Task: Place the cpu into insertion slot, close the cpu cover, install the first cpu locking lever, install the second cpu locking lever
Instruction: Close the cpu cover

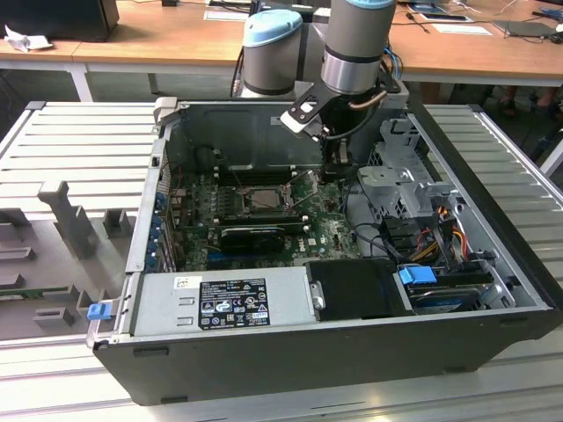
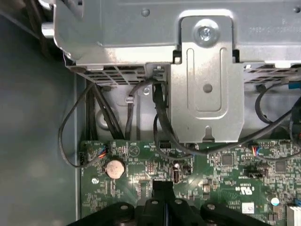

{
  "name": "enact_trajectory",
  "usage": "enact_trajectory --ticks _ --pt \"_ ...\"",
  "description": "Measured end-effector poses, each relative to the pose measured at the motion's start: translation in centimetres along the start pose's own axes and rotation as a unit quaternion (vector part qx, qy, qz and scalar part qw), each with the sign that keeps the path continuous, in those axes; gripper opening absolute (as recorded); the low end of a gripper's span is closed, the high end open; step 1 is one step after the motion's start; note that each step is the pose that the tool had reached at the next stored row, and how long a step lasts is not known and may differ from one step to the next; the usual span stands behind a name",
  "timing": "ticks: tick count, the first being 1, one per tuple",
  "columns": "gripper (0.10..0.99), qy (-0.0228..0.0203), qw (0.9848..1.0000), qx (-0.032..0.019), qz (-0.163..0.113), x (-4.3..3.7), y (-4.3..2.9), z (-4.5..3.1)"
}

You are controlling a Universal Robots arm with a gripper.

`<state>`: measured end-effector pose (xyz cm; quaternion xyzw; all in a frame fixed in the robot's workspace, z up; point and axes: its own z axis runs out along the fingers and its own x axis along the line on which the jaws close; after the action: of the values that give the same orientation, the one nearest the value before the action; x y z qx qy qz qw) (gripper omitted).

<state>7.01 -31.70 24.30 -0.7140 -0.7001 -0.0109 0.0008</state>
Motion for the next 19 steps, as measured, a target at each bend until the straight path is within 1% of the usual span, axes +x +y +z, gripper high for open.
enact_trajectory --ticks 1,2,3,5,7,8,10,16,19 --pt "0.106 -0.0002 1.0000 0.0014 0.000 -0.04 -0.09 0.00" --pt "0.106 -0.0003 0.9999 0.0100 0.000 -0.05 -0.17 -0.07" --pt "0.106 -0.0004 0.9999 0.0167 0.000 -0.05 -0.19 -0.19" --pt "0.106 -0.0006 0.9997 0.0243 0.000 -0.05 -0.27 -0.38" --pt "0.106 -0.0004 0.9997 0.0253 0.000 -0.05 -0.73 -0.39" --pt "0.106 -0.0006 0.9997 0.0253 0.000 -0.06 -1.19 -0.41" --pt "0.106 -0.0005 0.9997 0.0244 0.000 -0.08 -1.64 -0.41" --pt "0.106 -0.0005 0.9997 0.0240 0.000 -0.10 -2.57 -0.43" --pt "0.106 -0.0005 0.9997 0.0240 0.000 -0.11 -3.16 -0.43"
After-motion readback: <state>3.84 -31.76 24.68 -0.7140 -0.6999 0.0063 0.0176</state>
